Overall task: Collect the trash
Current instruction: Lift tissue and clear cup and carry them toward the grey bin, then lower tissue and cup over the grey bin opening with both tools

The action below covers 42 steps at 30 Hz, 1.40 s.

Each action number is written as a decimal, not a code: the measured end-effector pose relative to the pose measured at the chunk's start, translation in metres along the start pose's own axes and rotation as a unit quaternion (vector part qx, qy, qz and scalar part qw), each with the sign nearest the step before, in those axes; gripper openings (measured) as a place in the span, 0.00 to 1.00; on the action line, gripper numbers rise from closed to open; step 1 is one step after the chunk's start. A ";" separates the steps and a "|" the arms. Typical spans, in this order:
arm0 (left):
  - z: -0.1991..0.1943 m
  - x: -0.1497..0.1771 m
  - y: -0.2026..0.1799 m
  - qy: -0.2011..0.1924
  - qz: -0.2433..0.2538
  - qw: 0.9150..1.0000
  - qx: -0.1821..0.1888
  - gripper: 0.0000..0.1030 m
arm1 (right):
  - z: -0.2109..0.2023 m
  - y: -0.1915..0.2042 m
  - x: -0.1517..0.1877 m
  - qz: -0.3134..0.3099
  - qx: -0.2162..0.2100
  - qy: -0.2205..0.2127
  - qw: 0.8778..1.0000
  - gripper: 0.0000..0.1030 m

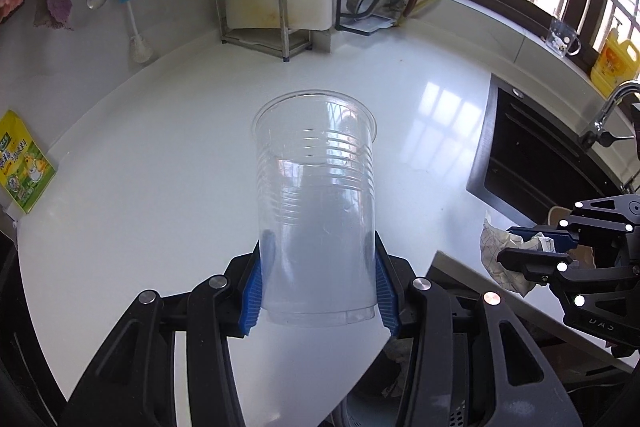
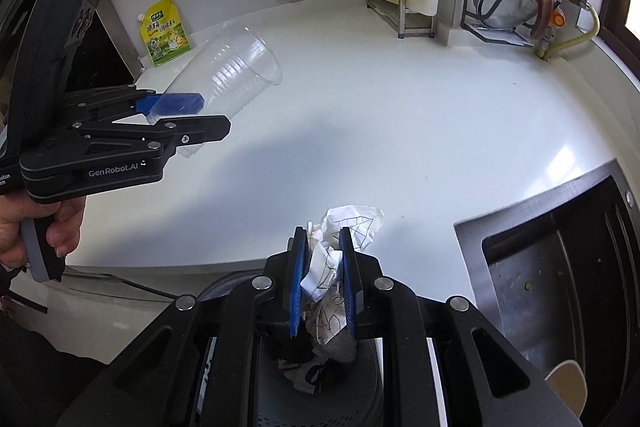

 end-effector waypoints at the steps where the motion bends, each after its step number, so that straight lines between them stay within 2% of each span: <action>1: -0.001 0.003 -0.003 0.003 -0.002 1.000 0.004 0.44 | 0.000 0.000 0.005 0.004 -0.001 0.003 1.000 0.16; 12: -0.003 0.039 -0.033 0.025 0.032 0.999 0.027 0.44 | -0.006 -0.001 0.044 0.027 0.001 0.020 0.999 0.16; 24: -0.004 0.069 -0.048 0.046 0.048 0.997 0.038 0.44 | -0.009 0.002 0.076 0.046 0.004 0.038 0.998 0.16; 42: 0.012 0.108 -0.064 0.108 0.091 0.987 0.072 0.44 | 0.004 0.016 0.109 0.047 -0.002 0.078 0.996 0.16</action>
Point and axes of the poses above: each gripper's, at about its wrist camera, not at the fingertips, and z roughly the way its jaws point, y to its left, x to its underside, the point moved 3 cm from there along z, roughly the way its jaws point, and after that the axes turned 5 degrees about -z, right-handed, at the moved point
